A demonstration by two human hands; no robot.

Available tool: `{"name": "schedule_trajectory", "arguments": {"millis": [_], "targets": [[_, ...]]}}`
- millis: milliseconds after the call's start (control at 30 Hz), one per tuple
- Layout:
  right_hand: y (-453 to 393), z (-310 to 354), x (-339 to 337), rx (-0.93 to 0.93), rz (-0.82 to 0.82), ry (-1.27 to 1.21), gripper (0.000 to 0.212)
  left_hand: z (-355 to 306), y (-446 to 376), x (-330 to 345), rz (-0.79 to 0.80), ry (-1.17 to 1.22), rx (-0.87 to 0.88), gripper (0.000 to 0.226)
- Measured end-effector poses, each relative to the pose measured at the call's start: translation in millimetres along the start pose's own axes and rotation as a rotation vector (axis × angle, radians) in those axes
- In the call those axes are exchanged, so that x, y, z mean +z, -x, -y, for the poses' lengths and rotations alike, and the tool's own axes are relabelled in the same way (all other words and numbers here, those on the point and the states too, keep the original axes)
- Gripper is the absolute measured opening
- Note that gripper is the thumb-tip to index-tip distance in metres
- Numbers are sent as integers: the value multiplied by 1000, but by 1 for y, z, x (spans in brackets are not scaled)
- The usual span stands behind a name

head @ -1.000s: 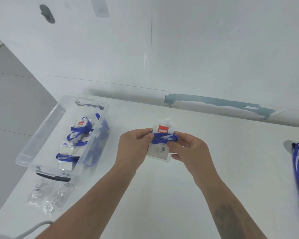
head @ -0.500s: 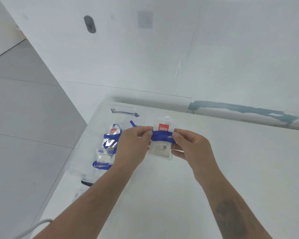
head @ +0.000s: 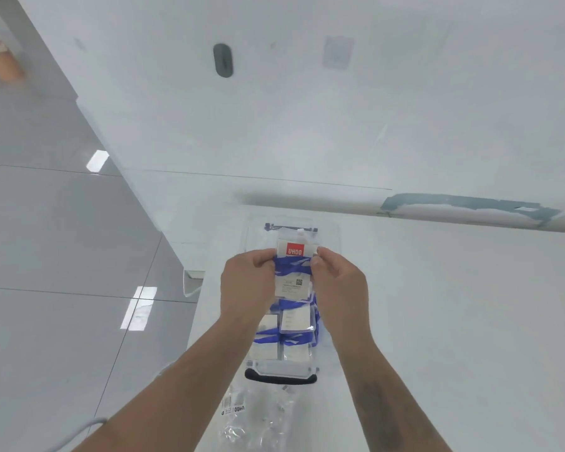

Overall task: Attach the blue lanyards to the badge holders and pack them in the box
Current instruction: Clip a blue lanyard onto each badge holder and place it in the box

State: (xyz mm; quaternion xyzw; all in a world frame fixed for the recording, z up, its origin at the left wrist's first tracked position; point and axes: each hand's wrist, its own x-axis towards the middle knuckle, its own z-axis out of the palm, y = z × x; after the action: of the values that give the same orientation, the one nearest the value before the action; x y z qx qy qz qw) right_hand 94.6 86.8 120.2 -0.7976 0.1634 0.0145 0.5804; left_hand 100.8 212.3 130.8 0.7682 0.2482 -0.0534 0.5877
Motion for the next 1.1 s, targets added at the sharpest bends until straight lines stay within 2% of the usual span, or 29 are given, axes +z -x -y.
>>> {"name": "schedule_trajectory", "arguments": {"millis": [100,233,367,467,600,733,1100], "targets": [[2,6,14,83,44,-83,26,6,-7,-2,4,-8,-11,34],[4,10,24,206,162,-241,37,14,-7,5,11,-23,-44,40],[-1,5,29,381,203,-346,46,9,-4,13,30,19,-213,32],[-8,-1,29,452,222,-336,54,5,-6,16,79,127,-365,49],[-16,-15,38,533,241,-313,56,10,-11,22,84,201,-418,62],[-24,-28,48,621,190,-321,54,13,-19,24,81,255,-502,71],[-41,-48,64,694,163,-289,48,4,-29,27,93,207,-562,67]]}}
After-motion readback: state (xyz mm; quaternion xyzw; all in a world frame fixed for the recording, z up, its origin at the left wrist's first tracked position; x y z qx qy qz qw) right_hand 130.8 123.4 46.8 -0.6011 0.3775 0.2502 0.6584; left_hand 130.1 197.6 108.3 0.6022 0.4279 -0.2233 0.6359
